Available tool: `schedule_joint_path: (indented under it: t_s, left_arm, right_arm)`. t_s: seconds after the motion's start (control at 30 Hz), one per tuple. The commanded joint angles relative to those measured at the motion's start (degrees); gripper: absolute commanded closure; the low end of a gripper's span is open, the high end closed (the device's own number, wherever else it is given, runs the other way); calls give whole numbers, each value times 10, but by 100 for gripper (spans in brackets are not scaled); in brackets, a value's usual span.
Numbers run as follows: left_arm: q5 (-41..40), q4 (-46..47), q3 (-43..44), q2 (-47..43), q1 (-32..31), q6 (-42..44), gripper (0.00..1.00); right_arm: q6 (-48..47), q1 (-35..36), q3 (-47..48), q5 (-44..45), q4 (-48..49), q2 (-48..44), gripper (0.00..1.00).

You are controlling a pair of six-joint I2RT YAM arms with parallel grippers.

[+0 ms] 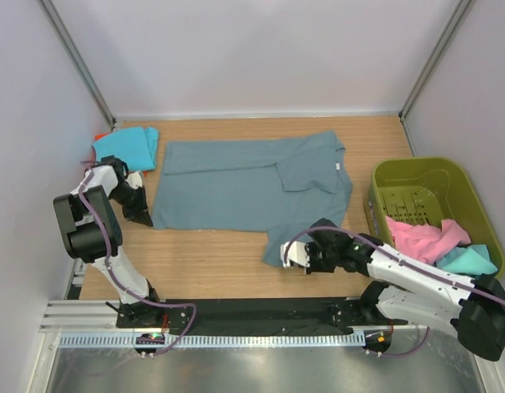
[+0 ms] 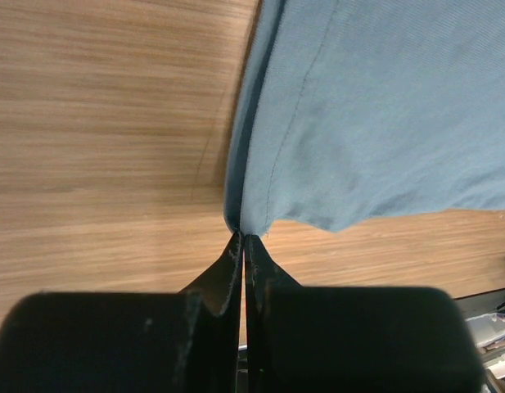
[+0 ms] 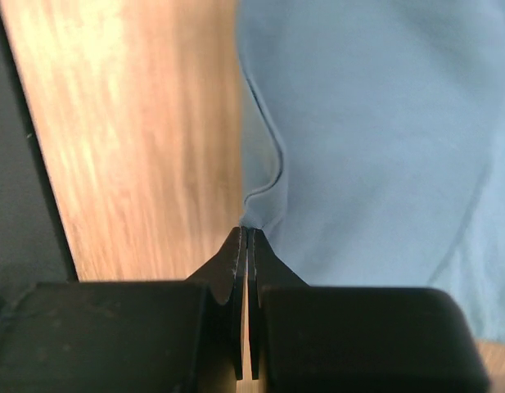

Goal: Fold and stack the t-shirts
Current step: Fold the tshirt

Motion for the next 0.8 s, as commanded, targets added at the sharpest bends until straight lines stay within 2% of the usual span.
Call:
schedule_joint_path:
  t_s: [0.0,0.2,0.37,0.77]
  left_arm:
    - [15,-23,29,-61,3,19,100]
    - [22,-71,94,-97,3,37,100]
    - [17,-97,138,-91,-10,49,100]
    - [16,-136,290,50,-19,59,100]
  right_arm:
    - [38,-44,82,12,9,-11,99]
    - [80,-107,196,14,-19,-7,99]
    - [99,-148,250,25,-19,5,98]
    - [94,-236,338,58,56,82,98]
